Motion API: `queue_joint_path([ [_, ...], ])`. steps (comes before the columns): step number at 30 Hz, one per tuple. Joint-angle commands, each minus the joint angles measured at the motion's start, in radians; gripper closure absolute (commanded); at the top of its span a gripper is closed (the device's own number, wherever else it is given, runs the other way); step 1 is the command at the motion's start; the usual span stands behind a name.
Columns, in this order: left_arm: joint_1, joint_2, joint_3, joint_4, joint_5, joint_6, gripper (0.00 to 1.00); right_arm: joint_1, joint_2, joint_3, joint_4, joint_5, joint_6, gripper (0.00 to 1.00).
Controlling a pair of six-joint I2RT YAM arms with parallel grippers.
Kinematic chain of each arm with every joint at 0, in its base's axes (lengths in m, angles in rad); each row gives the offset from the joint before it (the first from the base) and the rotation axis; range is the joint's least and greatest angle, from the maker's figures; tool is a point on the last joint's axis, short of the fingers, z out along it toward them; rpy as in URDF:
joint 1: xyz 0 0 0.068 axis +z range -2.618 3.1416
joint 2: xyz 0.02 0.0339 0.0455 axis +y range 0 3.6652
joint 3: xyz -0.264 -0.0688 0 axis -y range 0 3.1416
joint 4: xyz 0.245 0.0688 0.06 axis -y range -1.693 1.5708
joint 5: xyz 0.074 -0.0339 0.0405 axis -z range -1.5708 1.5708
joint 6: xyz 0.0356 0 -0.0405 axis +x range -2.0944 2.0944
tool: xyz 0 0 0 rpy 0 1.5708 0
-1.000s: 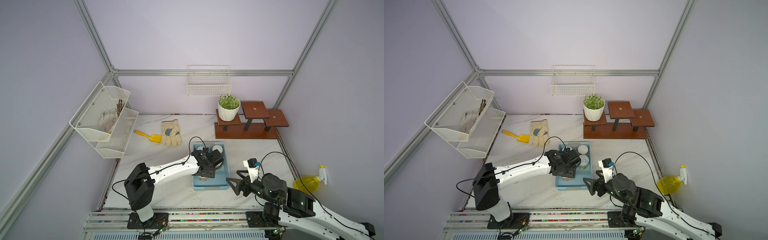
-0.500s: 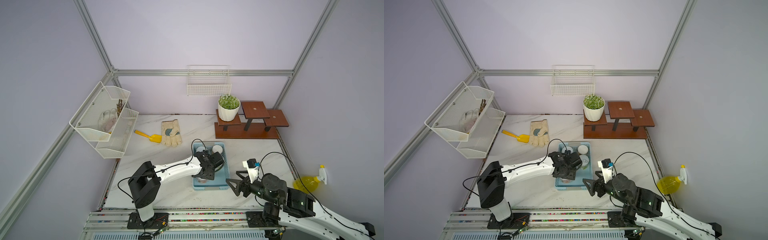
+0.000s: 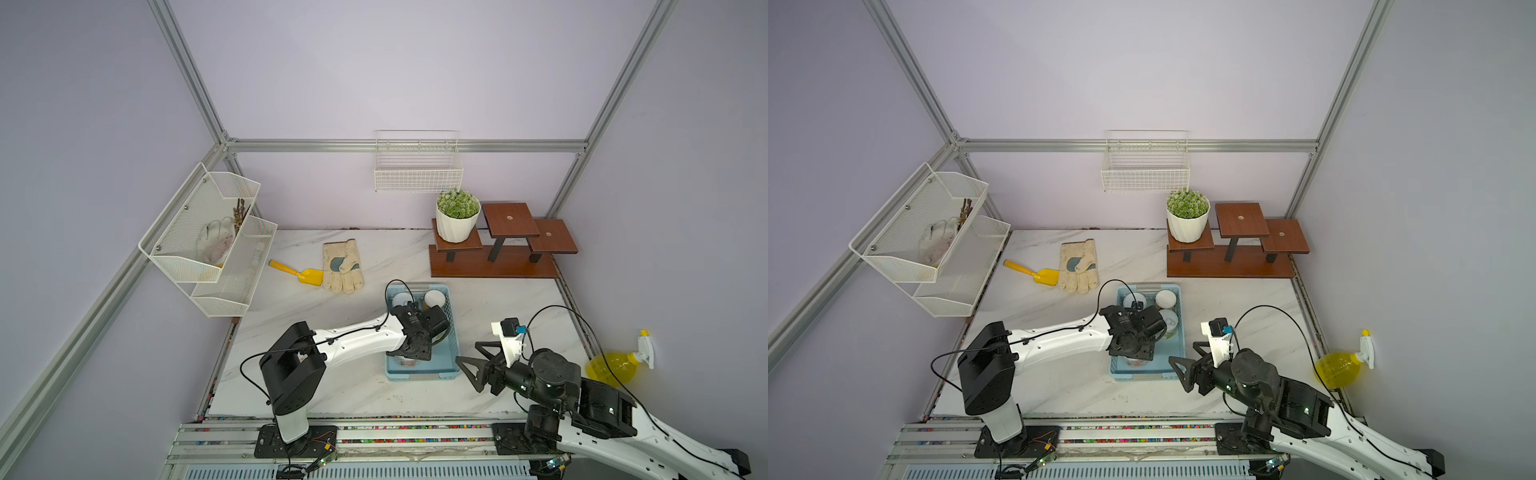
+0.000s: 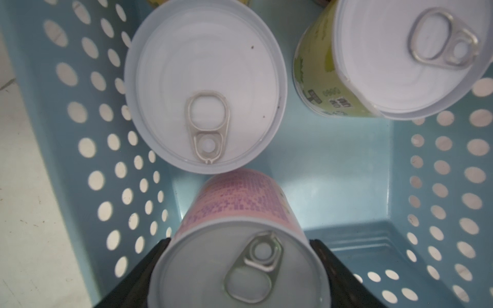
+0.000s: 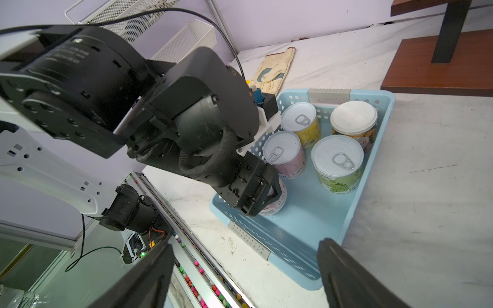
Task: Put the canned food in the basket
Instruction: Place the canned food in the basket.
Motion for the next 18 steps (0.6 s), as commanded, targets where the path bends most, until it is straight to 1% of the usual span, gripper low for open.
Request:
queue_joint_path([
  [1,-0.008,0.009,0.065,0.040,-0.002,-0.003,1.00,0.004,-0.007,0.011,-0.054,0.004,0.052,0.11],
  [4,-0.011,0.030,0.092,0.047,0.005,0.007,1.00,0.003,-0.006,0.023,-0.072,-0.001,0.076,0.12],
  [6,-0.011,0.047,0.116,0.050,0.012,0.015,1.00,0.003,-0.011,0.032,-0.089,0.020,0.096,0.12],
  [9,-0.014,0.068,0.146,0.051,0.017,0.023,1.00,0.004,-0.024,0.049,-0.132,0.078,0.128,0.12],
  [13,-0.014,0.093,0.168,0.059,0.025,0.029,1.00,0.003,-0.031,0.075,-0.209,0.164,0.209,0.13],
  [18,-0.016,0.121,0.197,0.072,0.034,0.033,1.00,0.004,-0.028,0.079,-0.234,0.172,0.229,0.15],
])
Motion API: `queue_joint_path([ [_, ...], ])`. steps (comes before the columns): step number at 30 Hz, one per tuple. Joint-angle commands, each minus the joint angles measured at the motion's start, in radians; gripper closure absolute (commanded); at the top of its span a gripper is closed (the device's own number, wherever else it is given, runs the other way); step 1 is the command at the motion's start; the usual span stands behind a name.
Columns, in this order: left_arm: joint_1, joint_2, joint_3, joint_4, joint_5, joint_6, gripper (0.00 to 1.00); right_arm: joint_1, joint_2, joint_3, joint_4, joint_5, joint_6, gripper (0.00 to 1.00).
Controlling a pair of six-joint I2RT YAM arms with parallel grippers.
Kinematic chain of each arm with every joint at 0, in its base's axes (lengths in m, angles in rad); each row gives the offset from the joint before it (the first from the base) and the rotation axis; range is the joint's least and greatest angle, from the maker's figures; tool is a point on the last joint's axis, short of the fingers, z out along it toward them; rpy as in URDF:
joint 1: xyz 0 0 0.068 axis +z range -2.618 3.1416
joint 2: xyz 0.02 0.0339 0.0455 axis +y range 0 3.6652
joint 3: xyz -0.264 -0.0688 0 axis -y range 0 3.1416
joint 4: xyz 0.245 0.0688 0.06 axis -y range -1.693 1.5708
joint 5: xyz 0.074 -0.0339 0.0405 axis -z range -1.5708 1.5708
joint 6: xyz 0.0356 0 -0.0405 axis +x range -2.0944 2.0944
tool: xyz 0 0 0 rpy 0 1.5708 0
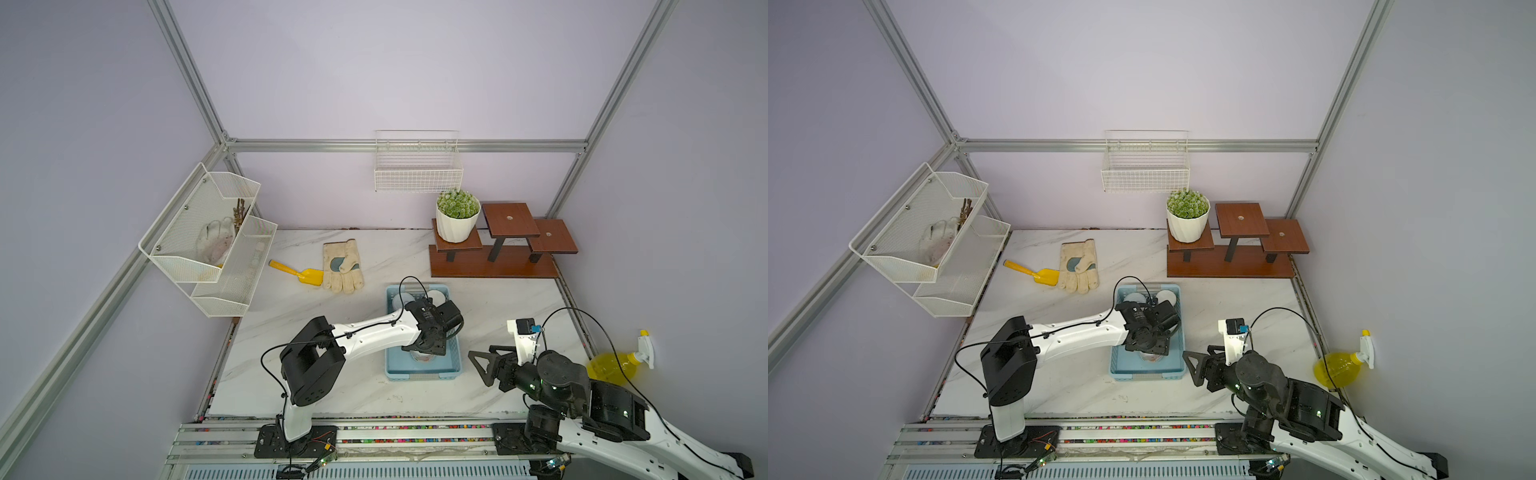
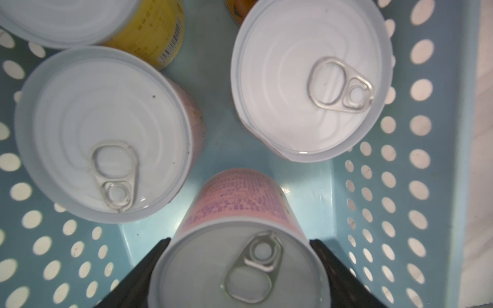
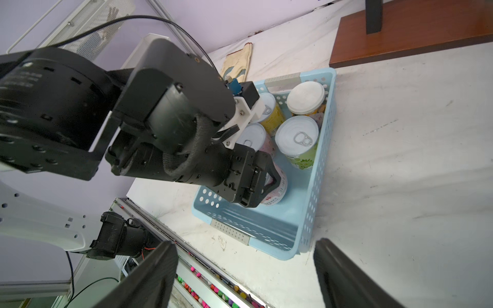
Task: Put the canned food in the basket
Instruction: Place the canned food in the basket.
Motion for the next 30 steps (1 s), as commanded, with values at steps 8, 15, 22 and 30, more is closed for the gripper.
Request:
queue_joint_path([
  [8,-0.023,0.029,0.082,0.048,0.026,0.022,1.00,0.004,-0.025,0.020,-0.052,0.053,0.047,0.15],
  [15,-0.033,0.052,0.080,0.068,0.047,0.026,1.00,0.003,-0.050,0.017,-0.057,0.077,0.059,0.15],
  [22,-0.036,0.081,0.088,0.077,0.061,0.027,0.87,0.003,-0.037,0.020,-0.057,0.076,0.056,0.15],
  [30,-0.038,0.100,0.091,0.084,0.076,0.036,0.55,0.004,-0.034,0.020,-0.053,0.041,0.048,0.14],
])
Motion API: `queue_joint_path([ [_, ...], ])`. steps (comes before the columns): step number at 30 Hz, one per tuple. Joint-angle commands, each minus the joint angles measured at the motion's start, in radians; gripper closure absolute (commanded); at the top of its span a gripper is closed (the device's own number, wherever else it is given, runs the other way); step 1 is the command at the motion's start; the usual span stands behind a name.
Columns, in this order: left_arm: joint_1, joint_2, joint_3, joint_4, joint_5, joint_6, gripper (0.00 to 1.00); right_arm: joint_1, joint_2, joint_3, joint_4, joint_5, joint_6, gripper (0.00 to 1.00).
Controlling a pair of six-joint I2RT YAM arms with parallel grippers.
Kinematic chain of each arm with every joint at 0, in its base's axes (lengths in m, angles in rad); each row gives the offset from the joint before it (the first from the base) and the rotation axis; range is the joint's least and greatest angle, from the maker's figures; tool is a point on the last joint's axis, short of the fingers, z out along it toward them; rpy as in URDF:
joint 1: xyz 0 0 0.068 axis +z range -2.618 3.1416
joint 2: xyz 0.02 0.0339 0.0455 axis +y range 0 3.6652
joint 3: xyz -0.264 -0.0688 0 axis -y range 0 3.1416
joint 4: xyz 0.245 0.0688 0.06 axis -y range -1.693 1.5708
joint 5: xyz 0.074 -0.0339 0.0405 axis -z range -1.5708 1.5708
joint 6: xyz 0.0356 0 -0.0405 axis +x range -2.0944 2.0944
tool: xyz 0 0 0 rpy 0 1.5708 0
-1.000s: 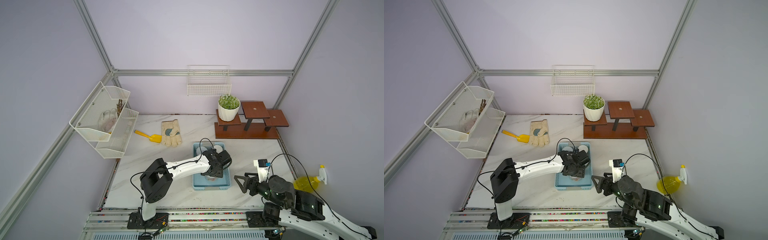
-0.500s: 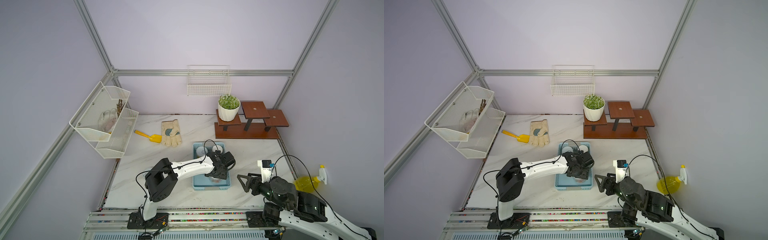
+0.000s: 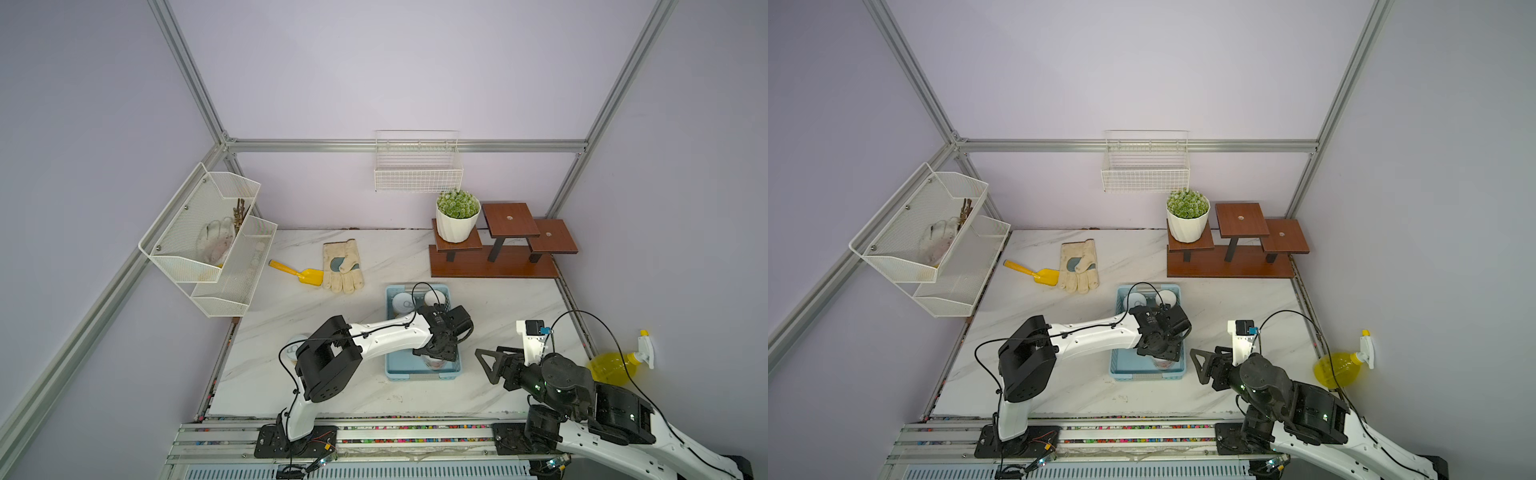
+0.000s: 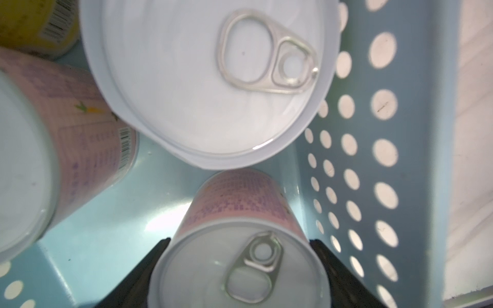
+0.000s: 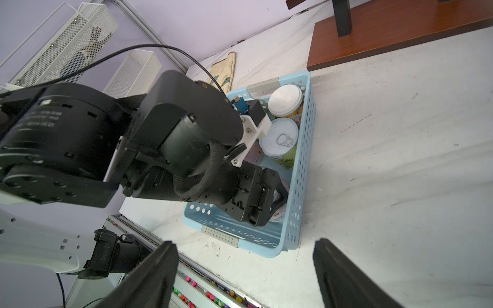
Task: Put the canned food in the basket
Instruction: Place the canned food in the basket.
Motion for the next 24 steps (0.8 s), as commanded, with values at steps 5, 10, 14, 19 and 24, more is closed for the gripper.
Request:
queue_joint_path([
  [5,-0.006,0.015,0.043,0.039,0.015,0.029,0.33,0.004,0.009,0.020,-0.005,-0.028,-0.008,0.14],
  [10,-0.005,0.015,0.041,0.039,0.017,0.030,0.27,0.004,0.010,0.020,-0.001,-0.022,-0.010,0.14],
  [14,-0.005,0.014,0.041,0.038,0.017,0.030,0.20,0.004,0.016,0.020,-0.001,-0.026,-0.010,0.14],
  [19,-0.006,0.011,0.040,0.038,0.015,0.028,0.12,0.004,0.016,0.021,0.002,-0.026,-0.012,0.14],
  [24,-0.006,0.003,0.041,0.038,0.012,0.028,0.12,0.003,0.019,0.018,0.002,-0.026,-0.011,0.14],
])
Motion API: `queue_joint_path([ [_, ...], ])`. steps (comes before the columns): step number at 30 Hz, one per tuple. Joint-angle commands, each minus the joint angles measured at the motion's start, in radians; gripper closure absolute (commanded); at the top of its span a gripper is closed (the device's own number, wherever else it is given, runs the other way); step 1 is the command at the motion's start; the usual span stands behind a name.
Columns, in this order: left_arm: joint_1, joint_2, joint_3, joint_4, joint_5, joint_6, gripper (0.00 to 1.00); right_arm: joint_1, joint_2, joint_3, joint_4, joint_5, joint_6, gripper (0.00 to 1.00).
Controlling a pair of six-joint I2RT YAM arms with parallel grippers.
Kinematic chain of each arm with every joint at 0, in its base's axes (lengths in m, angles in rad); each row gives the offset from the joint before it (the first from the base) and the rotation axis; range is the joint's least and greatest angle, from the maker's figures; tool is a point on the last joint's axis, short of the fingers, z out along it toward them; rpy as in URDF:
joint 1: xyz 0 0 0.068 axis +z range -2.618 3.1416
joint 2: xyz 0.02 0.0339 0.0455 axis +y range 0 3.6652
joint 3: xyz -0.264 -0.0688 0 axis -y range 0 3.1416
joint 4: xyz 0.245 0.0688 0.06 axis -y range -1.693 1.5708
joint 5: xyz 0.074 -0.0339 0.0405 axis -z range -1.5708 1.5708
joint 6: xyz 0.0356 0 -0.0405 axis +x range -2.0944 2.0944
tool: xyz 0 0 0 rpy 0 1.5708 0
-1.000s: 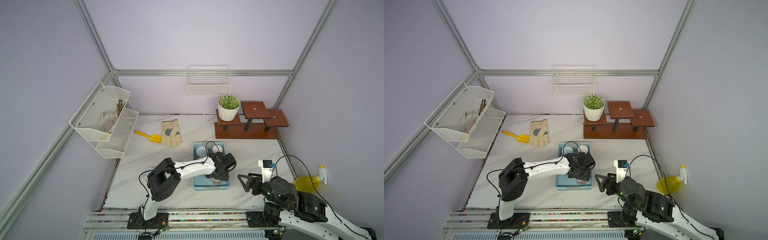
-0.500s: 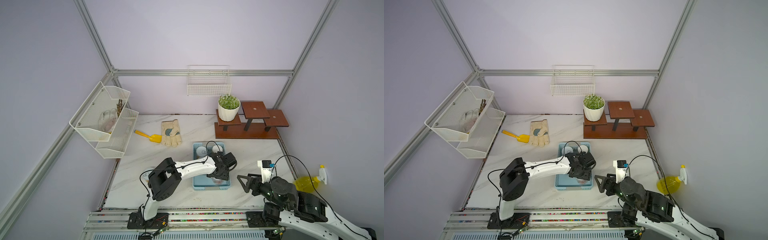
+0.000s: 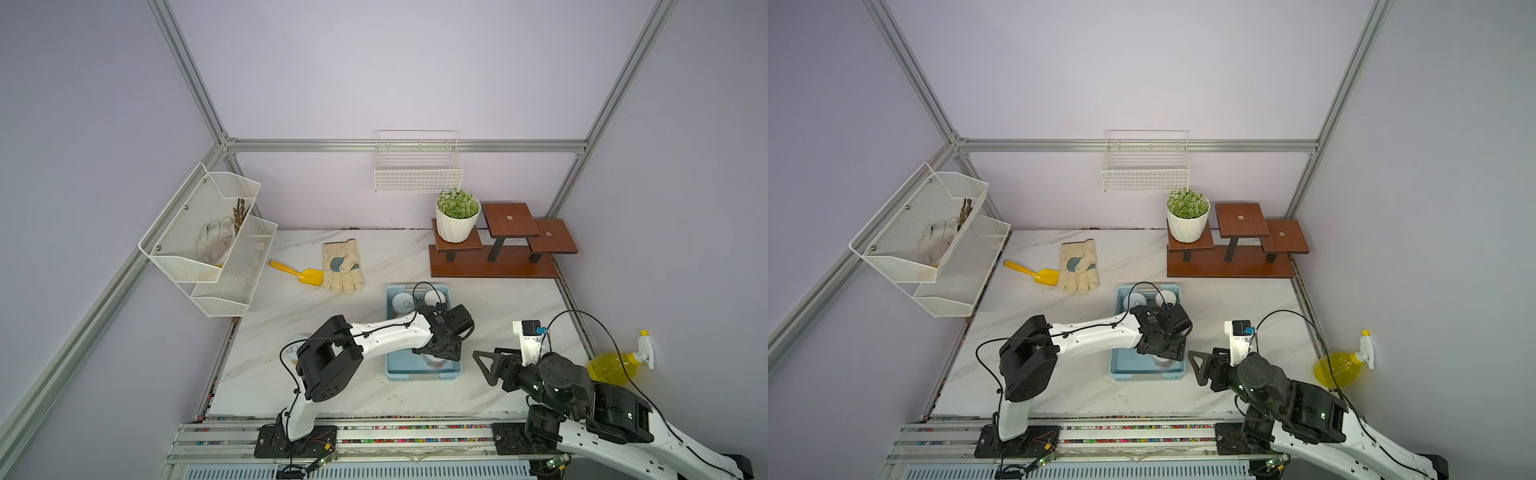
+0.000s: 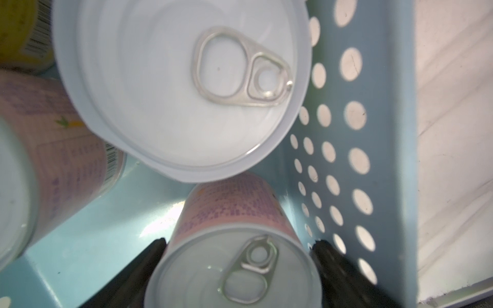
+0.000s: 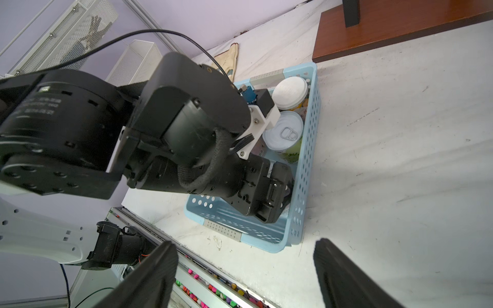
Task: Put the canned food in the basket
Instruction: Place the canned food in the basket.
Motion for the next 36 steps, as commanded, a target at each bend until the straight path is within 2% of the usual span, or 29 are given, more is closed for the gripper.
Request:
queue_joint_path([
  [1,-0.006,-0.008,0.036,0.015,0.005,0.008,0.12,0.003,0.006,0.019,0.000,0.003,-0.011,0.14],
  [7,-0.005,-0.104,0.047,-0.018,-0.046,0.031,0.11,0.004,0.009,0.013,0.029,0.003,-0.028,0.14],
  [14,-0.004,-0.271,-0.006,-0.036,-0.139,0.042,0.10,0.004,0.040,-0.034,0.188,-0.101,-0.122,0.14],
  [19,0.018,-0.413,-0.113,-0.048,-0.249,0.006,0.11,0.003,0.155,-0.055,0.303,-0.197,-0.188,0.14],
  [25,0.086,-0.568,-0.246,-0.077,-0.291,-0.026,0.11,0.007,0.337,-0.046,0.465,-0.292,-0.229,0.15],
  [36,0.183,-0.804,-0.432,-0.189,-0.355,-0.109,0.12,0.027,0.457,-0.041,0.716,-0.353,-0.264,0.15],
])
